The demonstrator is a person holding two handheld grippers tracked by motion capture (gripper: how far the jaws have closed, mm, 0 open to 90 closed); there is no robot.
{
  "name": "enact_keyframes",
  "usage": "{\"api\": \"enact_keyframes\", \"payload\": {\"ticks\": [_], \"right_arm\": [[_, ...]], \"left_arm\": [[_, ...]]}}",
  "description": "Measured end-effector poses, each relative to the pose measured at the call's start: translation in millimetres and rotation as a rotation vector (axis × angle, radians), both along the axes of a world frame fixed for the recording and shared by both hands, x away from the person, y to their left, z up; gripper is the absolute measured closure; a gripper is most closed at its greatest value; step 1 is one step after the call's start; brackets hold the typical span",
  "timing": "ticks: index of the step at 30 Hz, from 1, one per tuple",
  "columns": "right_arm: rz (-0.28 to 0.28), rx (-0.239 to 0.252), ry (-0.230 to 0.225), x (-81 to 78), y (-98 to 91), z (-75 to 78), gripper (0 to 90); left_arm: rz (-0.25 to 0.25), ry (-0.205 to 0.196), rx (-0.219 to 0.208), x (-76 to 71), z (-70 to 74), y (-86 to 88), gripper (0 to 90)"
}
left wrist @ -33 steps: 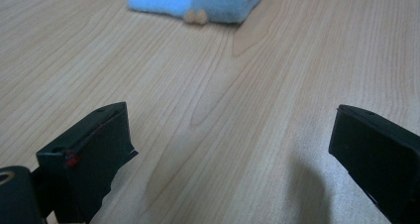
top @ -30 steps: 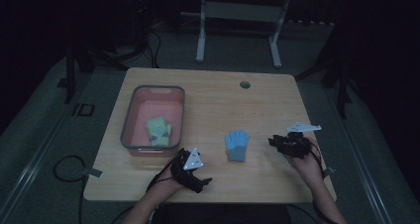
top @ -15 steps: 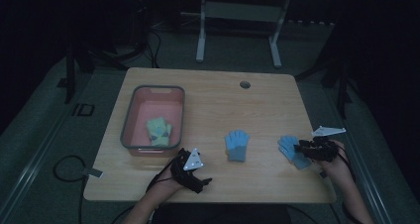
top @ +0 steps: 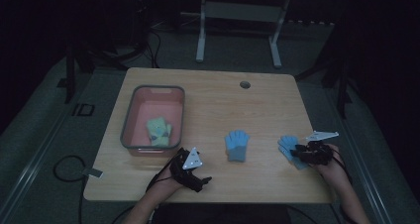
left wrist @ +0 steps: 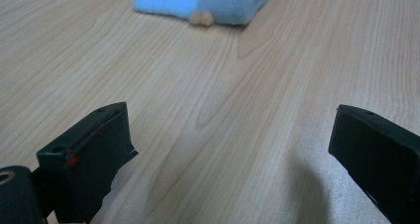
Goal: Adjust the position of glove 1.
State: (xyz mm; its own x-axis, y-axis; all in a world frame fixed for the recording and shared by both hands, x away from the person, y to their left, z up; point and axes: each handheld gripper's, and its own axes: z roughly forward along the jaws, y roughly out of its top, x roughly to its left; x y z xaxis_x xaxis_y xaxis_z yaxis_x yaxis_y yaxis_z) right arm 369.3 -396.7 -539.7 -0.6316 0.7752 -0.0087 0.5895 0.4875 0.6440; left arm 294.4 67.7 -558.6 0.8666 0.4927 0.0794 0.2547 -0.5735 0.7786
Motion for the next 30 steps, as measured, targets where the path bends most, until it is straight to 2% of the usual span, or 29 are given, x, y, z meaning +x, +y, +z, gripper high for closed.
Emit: {"api": "enact_keyframes", "payload": {"ticks": [1,4,7,9,12,15,18,20,23,25,26,28,30], "right_arm": [[0.001,-0.016,-0.003,-0.9,2.3,0.4,67.2],[-0.006,-0.017,0.013,-2.9,7.1,1.2,78.3],[-0.04,-0.018,0.034,-3.8,9.9,2.5,81.2],[-0.054,-0.042,0.029,-5.3,13.4,3.4,83.1],[-0.099,-0.044,0.036,-5.7,16.4,5.9,84.9],[-0.131,0.007,0.016,-9.1,21.8,14.8,85.5],[-0.16,0.062,-0.022,-13.4,32.1,30.8,85.4],[-0.194,0.111,-0.047,-15.8,40.3,41.9,85.4],[-0.249,0.152,-0.076,-18.6,56.1,52.5,85.3],[-0.305,0.172,-0.083,-18.7,66.7,54.3,85.2],[-0.32,0.164,-0.083,-17.4,71.4,54.6,85.2],[-0.379,0.21,-0.079,-15.8,77.3,53.7,85.2],[-0.416,0.211,-0.071,-14.4,85.4,49.0,85.3]], "left_arm": [[-0.001,0.0,0.002,-0.2,0.0,-0.2,2.8],[-0.003,-0.003,0.01,-0.9,-0.1,-1.1,2.8],[0.0,-0.004,0.012,-0.8,-0.1,-0.9,3.3],[0.0,-0.004,0.008,-0.7,0.1,-0.7,3.3],[-0.002,-0.004,0.006,-1.0,0.1,-0.5,3.3],[-0.003,-0.005,0.006,-1.1,0.1,-0.6,3.3],[-0.001,-0.005,0.006,-0.5,0.2,-0.3,3.3],[-0.001,-0.006,0.005,-0.8,0.4,-0.3,3.3],[-0.003,-0.008,0.006,-1.4,0.1,-0.8,3.2],[-0.004,-0.008,0.005,-1.5,-0.1,-0.8,3.2],[-0.005,-0.01,0.005,-1.4,-0.2,-0.6,3.2],[-0.004,-0.009,0.003,-1.6,-0.2,-0.4,3.3],[-0.006,-0.011,0.003,-1.9,0.2,-0.5,3.2]]}}
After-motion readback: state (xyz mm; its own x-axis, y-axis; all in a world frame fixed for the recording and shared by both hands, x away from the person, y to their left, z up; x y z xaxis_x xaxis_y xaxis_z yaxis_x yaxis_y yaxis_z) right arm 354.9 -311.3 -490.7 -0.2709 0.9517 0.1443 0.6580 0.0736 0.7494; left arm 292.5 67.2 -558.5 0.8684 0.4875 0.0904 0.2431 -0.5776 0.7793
